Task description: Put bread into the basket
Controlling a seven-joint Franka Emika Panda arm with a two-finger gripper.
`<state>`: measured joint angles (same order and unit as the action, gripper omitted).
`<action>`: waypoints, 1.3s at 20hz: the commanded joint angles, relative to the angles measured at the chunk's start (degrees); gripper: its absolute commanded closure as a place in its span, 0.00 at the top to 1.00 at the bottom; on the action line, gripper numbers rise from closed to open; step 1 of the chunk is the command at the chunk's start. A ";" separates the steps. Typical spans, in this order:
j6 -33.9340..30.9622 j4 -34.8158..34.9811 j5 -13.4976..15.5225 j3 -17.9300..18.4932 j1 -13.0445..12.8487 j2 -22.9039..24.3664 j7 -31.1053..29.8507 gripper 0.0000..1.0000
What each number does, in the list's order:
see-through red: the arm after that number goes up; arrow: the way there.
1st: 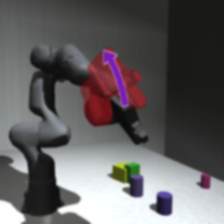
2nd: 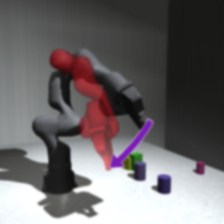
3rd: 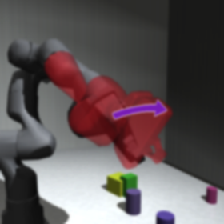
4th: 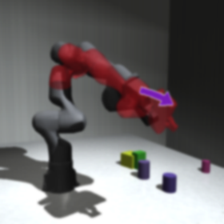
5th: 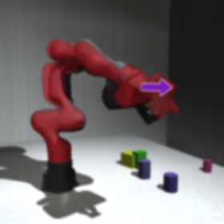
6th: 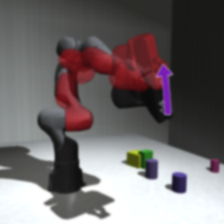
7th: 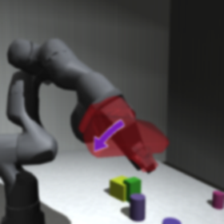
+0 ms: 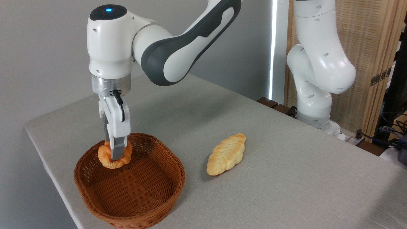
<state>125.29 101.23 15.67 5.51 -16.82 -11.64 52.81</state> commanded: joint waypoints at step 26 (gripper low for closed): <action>-31.08 -0.16 -13.38 -4.53 11.20 18.24 -14.84 1.00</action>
<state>92.87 100.67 5.12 3.31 -5.46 6.73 39.67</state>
